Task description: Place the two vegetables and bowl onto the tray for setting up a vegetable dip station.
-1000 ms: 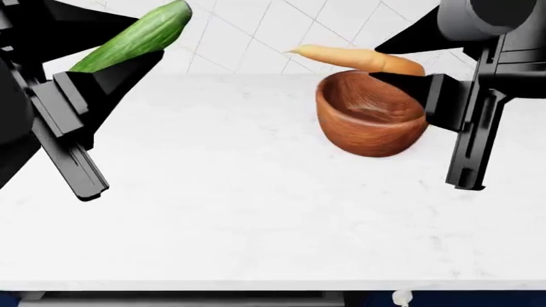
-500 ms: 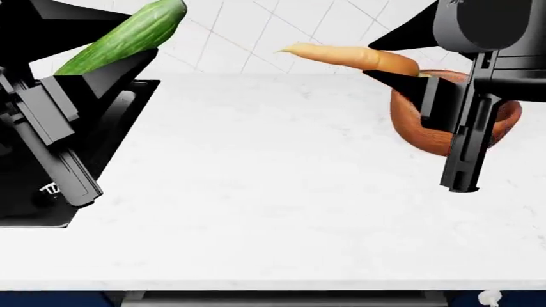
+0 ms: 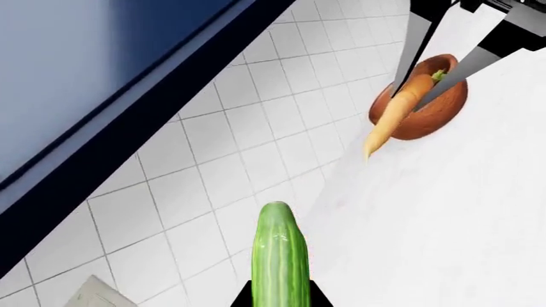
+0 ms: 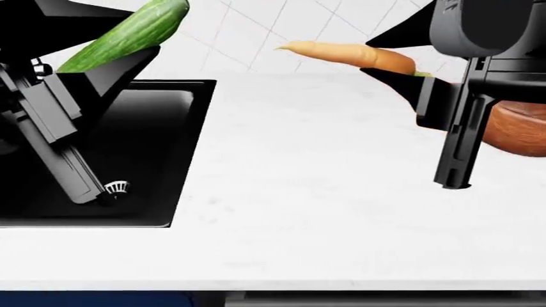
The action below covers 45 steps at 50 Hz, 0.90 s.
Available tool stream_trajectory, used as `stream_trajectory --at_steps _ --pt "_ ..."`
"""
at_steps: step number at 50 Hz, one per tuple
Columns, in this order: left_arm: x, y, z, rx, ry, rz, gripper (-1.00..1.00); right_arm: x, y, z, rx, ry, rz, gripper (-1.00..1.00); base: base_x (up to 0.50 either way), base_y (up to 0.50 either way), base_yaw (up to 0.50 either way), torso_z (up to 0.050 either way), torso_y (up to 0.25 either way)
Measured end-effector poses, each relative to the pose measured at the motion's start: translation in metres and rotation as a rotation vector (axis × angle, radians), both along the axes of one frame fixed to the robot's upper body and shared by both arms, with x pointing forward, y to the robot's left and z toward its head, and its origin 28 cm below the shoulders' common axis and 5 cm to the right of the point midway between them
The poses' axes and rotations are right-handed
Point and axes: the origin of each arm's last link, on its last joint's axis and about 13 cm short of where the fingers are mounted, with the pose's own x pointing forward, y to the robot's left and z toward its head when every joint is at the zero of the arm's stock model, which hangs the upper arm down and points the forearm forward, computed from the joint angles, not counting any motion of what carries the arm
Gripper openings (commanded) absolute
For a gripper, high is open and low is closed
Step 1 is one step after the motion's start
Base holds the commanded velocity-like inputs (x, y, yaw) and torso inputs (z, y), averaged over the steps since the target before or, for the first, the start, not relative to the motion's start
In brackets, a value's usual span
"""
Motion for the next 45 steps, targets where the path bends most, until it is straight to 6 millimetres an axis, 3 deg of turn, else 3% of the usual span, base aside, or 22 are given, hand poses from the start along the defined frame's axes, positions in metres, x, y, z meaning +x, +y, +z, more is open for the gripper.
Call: stream_trajectory --at_steps 45 --pt "-0.005 0.0041 -0.0015 -0.004 -0.018 0.005 -1.0 -0.0003 0.0001 -0.004 0.012 -0.026 0.014 -1.0 0.0 0.5 0.0 0.0 0.0"
